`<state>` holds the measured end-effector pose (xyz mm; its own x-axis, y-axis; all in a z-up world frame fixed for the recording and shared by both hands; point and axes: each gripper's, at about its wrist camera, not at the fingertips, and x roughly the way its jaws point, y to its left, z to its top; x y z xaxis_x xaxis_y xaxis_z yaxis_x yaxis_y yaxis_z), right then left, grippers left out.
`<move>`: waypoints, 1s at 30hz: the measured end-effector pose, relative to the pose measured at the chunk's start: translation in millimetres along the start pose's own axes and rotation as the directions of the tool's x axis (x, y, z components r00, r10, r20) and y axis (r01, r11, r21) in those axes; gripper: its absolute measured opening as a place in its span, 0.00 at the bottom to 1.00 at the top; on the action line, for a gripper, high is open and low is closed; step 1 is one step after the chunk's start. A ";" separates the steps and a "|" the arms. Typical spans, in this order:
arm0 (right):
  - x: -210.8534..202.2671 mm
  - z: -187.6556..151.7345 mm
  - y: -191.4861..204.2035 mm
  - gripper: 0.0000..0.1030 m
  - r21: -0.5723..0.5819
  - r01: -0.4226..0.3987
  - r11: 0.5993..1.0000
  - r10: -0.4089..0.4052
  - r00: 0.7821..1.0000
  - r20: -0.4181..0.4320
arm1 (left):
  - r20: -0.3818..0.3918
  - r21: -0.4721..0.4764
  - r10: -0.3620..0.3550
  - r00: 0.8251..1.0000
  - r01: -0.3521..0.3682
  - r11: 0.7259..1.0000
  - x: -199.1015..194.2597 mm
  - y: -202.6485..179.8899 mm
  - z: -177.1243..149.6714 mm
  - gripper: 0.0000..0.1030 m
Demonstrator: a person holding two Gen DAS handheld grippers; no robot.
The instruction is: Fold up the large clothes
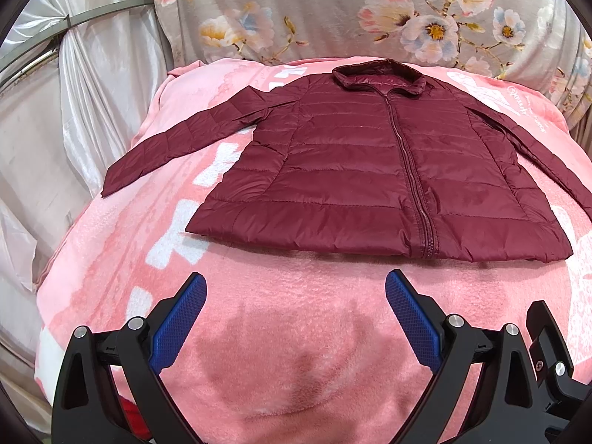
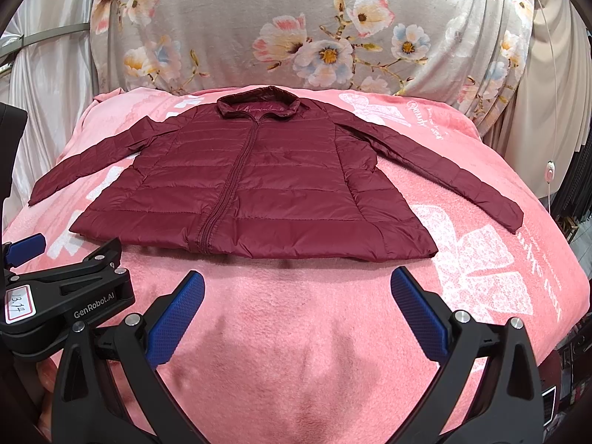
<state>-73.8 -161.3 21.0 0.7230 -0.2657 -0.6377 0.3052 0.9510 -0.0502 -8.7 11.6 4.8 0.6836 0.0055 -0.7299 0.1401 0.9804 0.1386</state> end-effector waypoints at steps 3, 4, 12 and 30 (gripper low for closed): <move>-4.1 -0.8 -0.3 0.95 -0.001 0.004 1.000 -0.004 1.000 0.000 | -0.001 -0.001 0.000 1.000 0.000 1.000 0.9 1.3 -0.1 0.92; -2.4 -0.6 -0.2 0.95 0.000 0.004 1.000 -0.004 1.000 -0.001 | -0.001 -0.002 -0.001 1.000 0.001 1.000 1.0 1.3 -0.2 0.92; -1.3 -0.9 0.1 0.95 -0.001 0.004 1.000 -0.004 1.000 -0.001 | -0.001 -0.001 0.000 1.000 0.000 1.000 0.9 1.2 -0.1 0.92; -1.5 -1.6 1.1 0.95 0.001 0.001 1.000 -0.001 1.000 -0.002 | -0.003 -0.001 -0.002 1.000 0.002 1.000 1.6 3.0 -1.0 0.92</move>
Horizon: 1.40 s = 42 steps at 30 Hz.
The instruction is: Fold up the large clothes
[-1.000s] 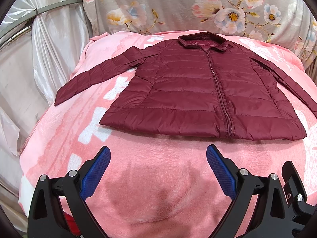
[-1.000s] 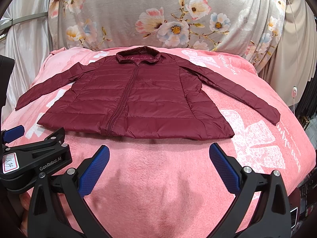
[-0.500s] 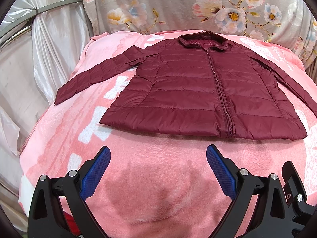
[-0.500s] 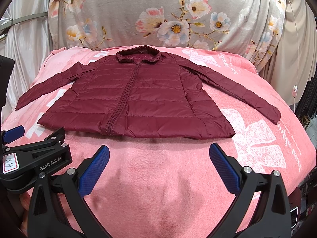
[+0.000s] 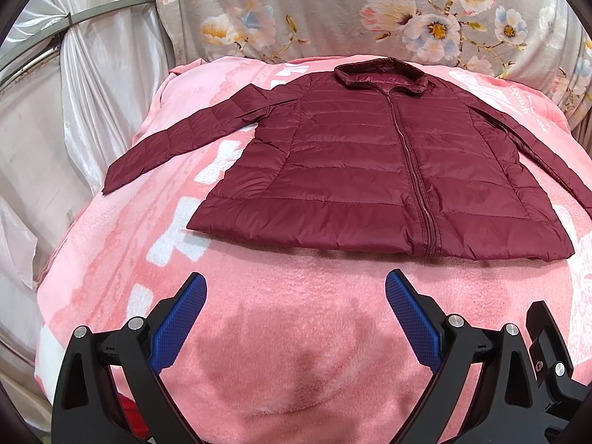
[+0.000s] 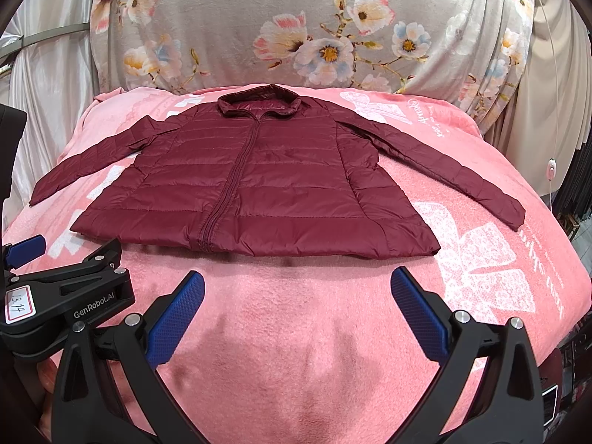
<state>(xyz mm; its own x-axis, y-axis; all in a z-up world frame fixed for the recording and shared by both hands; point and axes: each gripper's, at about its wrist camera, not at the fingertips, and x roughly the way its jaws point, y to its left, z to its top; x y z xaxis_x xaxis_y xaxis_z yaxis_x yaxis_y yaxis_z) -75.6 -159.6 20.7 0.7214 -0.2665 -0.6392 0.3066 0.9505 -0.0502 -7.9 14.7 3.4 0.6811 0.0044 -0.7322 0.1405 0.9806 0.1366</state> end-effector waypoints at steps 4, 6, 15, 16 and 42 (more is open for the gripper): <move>-0.8 -0.5 -0.1 0.95 0.001 -0.001 1.000 0.001 1.000 -0.001 | 0.001 0.001 0.002 1.000 -0.002 1.000 -0.2 -0.4 0.1 0.92; -0.8 -0.4 -0.2 0.95 0.001 -0.001 1.000 0.001 1.000 -0.001 | 0.000 0.000 0.000 1.000 0.000 1.000 -0.3 -0.5 0.2 0.92; 2.9 -3.5 0.4 0.95 0.006 -0.015 1.000 0.015 1.000 -0.008 | -0.014 -0.002 -0.005 1.000 0.005 1.000 9.6 2.2 -7.4 0.92; 4.4 -4.8 0.3 0.95 0.007 -0.024 1.000 0.024 1.000 -0.011 | -0.018 -0.003 -0.007 1.000 0.007 1.000 11.2 1.1 -7.0 0.93; 166.1 30.1 -323.4 0.95 0.716 0.143 0.683 -0.102 0.990 -0.100 | -0.127 -0.106 0.064 0.990 -0.077 0.991 108.6 31.3 50.1 0.93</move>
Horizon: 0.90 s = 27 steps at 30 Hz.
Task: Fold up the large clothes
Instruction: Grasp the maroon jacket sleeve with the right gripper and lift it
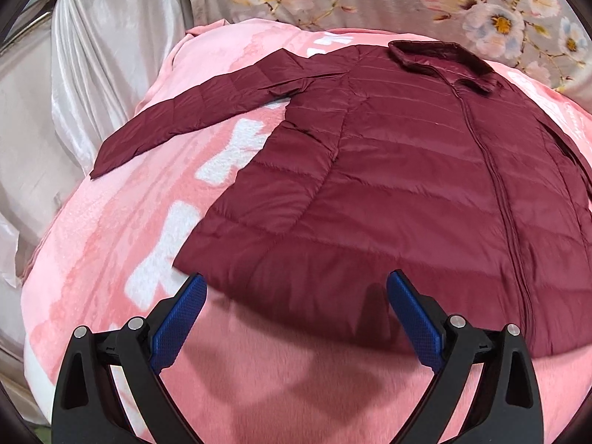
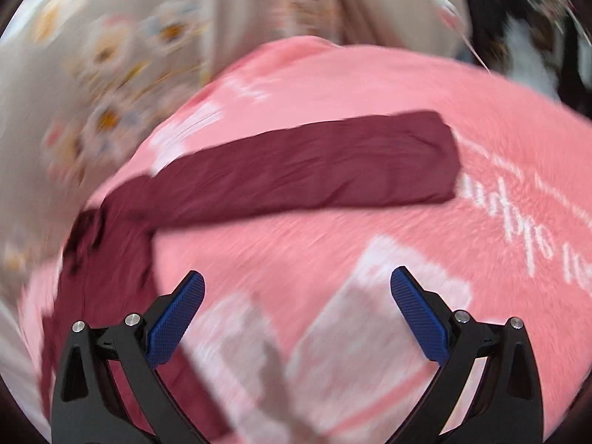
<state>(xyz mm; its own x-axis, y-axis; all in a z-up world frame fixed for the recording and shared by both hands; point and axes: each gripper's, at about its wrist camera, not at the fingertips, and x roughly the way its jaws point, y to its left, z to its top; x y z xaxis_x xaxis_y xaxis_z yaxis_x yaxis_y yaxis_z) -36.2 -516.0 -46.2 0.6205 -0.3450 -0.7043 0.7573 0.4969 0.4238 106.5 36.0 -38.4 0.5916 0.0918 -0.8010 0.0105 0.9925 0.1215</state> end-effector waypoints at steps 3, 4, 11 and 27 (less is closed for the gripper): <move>23.1 19.6 -24.7 0.95 0.106 -0.022 0.994 0.023 1.000 -0.005 | -0.009 -0.008 0.004 1.000 -0.004 1.000 10.4 0.5 8.9 0.93; 28.5 24.8 -30.5 0.95 0.132 -0.027 0.991 0.028 1.000 -0.003 | -0.015 -0.014 0.010 1.000 -0.010 1.000 14.5 0.9 12.0 0.93; 54.6 65.6 -38.8 0.47 0.215 -0.016 0.977 0.003 0.998 0.058 | -0.021 -0.055 0.022 1.000 -0.023 0.998 30.1 10.2 29.5 0.93; -0.2 -32.1 363.1 0.06 -0.636 -0.430 0.641 0.478 0.872 -0.108 | -0.083 -0.151 0.138 0.987 -0.149 0.977 59.7 64.7 37.7 0.93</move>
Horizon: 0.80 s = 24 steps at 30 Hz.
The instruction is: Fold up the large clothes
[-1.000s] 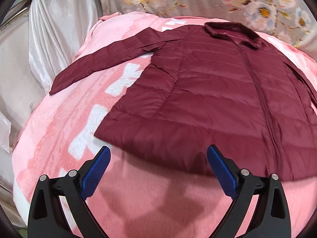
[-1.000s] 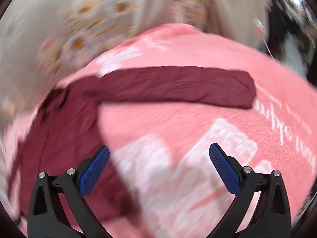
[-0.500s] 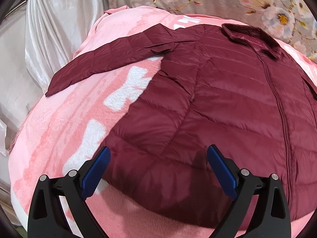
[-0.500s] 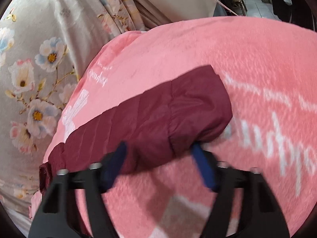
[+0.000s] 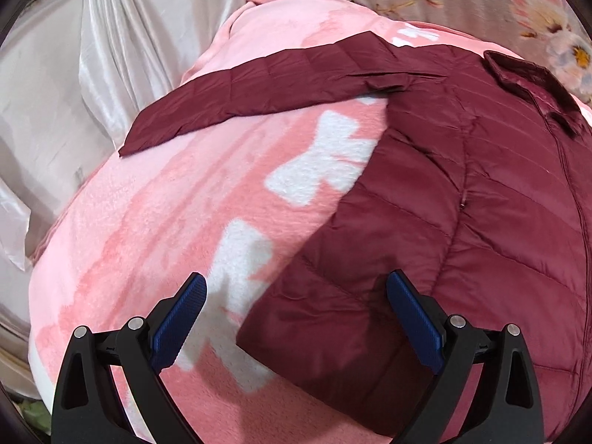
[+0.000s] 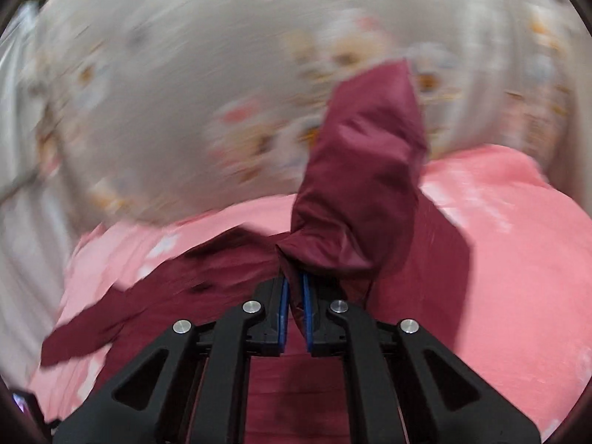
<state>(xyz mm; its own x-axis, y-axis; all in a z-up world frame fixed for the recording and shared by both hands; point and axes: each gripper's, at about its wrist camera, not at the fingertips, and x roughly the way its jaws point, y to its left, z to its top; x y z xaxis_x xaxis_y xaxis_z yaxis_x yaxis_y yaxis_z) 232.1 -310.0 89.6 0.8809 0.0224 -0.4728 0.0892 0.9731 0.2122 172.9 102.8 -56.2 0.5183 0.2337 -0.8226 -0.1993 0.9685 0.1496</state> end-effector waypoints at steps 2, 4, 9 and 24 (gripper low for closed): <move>31.6 -16.5 49.1 0.07 -0.075 -0.087 0.993 0.082 0.994 -0.069 | 0.000 -0.003 -0.002 1.000 0.002 1.000 0.5 3.2 1.6 0.93; 50.2 -39.5 84.0 0.10 -0.115 -0.164 0.980 0.150 0.981 -0.125 | 0.001 -0.007 -0.005 1.000 0.005 1.000 1.8 4.3 4.3 0.93; 56.5 -79.7 130.7 0.42 -0.147 -0.269 0.952 0.240 0.952 -0.188 | -0.021 -0.029 -0.052 0.998 0.052 0.998 8.4 5.5 18.1 0.93; 8.7 -100.5 -114.2 0.64 0.486 0.022 0.874 0.053 0.989 -0.139 | -0.109 -0.066 -0.481 0.870 0.477 0.877 21.4 -89.8 110.5 0.93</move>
<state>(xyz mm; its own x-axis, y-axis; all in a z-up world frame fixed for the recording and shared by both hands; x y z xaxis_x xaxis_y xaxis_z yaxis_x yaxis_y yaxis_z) 182.8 -397.9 -24.7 0.8112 0.1054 -0.5751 0.3226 0.7397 0.5906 293.8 30.3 -26.6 0.4565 -0.2722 -0.8471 0.0180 0.9547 -0.2971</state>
